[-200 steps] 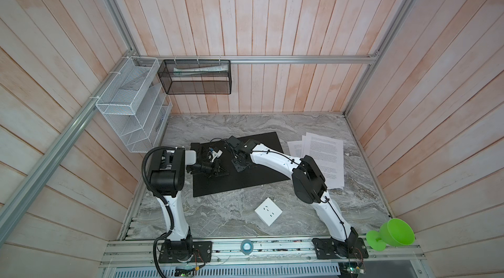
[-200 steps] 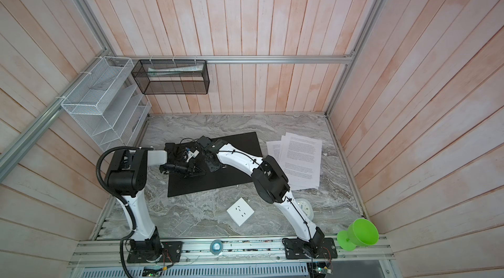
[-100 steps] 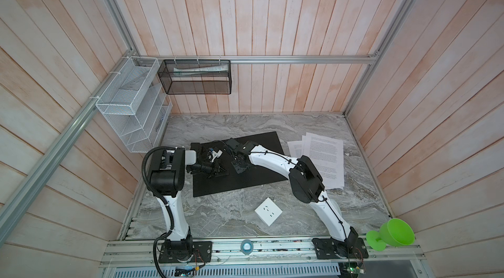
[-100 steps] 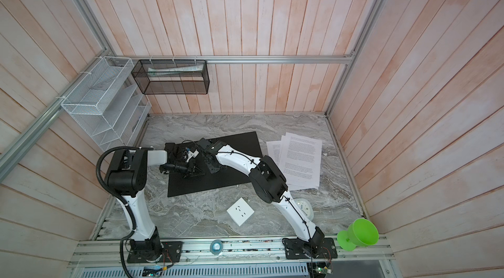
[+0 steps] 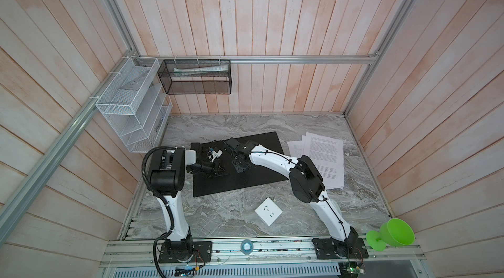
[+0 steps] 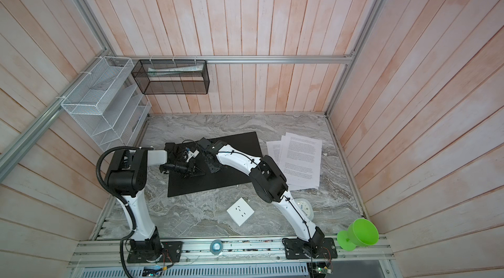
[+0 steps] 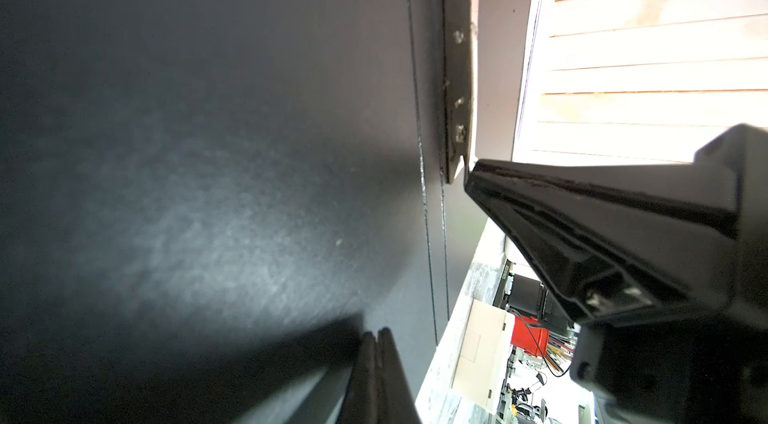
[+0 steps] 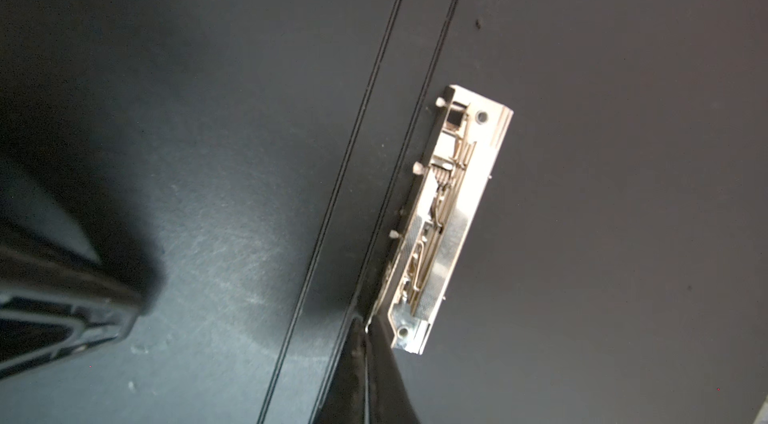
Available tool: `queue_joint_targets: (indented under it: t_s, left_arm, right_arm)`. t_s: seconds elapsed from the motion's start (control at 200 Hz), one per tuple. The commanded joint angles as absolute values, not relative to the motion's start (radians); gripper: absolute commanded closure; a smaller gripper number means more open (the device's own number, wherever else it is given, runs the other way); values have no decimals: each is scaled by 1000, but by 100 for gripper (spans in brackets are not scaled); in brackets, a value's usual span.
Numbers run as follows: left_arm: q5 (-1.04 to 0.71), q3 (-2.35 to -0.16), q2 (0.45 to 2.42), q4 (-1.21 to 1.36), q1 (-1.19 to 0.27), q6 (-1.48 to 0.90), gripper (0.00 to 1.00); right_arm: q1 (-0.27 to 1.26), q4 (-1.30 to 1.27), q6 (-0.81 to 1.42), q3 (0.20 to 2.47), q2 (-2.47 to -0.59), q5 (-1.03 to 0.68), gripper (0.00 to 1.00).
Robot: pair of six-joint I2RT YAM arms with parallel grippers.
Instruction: Put the files into the folder
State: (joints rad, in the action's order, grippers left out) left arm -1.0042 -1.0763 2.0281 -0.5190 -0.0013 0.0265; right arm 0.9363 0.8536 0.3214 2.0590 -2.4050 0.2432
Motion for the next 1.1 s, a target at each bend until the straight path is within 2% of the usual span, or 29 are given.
queue_joint_targets:
  t_s: [0.0,0.64,1.096]
  left_arm:
    - [-936,-1089,2054,-534,-2,50,100]
    - [-933,-1098,2061,-542,-2,48,100]
    - [-933,-1105,2065,-550,-2,51,100]
  right_arm:
    - [909,897,344,1996,-2447,240,92]
    - [862,841,396,1846,-2414,212,91]
    - [823,737,435,1742,-2363,101,91]
